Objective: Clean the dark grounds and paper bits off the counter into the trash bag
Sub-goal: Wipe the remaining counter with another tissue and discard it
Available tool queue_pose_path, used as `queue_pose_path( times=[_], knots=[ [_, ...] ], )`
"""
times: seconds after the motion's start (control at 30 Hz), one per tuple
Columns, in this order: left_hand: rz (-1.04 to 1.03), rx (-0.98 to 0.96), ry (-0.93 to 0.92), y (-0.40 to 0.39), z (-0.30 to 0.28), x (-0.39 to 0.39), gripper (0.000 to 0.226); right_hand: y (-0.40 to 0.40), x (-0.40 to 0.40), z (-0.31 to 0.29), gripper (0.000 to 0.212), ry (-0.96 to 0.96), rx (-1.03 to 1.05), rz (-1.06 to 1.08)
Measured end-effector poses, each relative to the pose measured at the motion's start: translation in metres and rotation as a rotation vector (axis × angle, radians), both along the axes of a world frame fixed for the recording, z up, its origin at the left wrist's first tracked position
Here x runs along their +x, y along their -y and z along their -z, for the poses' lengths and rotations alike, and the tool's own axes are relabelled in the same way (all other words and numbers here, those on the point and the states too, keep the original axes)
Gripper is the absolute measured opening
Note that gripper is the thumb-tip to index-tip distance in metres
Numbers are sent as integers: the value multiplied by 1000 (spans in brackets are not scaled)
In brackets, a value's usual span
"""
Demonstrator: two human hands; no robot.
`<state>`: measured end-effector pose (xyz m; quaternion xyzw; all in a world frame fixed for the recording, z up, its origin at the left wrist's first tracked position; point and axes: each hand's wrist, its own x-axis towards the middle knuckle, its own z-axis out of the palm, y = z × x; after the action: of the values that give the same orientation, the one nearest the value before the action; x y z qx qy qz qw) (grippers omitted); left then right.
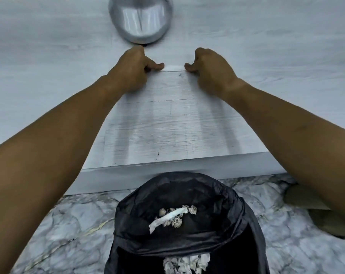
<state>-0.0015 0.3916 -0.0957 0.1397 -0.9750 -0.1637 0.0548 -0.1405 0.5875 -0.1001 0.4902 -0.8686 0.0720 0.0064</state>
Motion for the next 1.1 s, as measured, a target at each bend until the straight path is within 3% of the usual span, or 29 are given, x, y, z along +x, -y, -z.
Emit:
queue_pose_path(
  times=[0.03,0.13,0.4,0.53,0.63,0.83,0.97,1.1],
  knots=[
    [7,-5,7,-5,1,8,45,-7,7,-1,54,-12,-11,-13],
    [-18,14,27,-21,5,35,39,-28,34,-6,35,14,-28,-95],
    [-96,124,9,-93,9,132,28,-95,109,4,29,111,-60,-105],
    [1,78,-35,-129,11,176,43,-128,145,-1,36,111,-72,-192],
    [-64,108,-29,-144,10,191,31,-143,163,-6,30,87,-60,-220],
    [94,214,243,-208,51,266,49,-196,228,23,37,219,128,-323],
    [13,254,67,-191,57,270,52,-194,219,28,52,303,56,-273],
    [-58,289,-108,-140,6,228,30,-140,168,-12,43,412,-211,-110]
  ],
)
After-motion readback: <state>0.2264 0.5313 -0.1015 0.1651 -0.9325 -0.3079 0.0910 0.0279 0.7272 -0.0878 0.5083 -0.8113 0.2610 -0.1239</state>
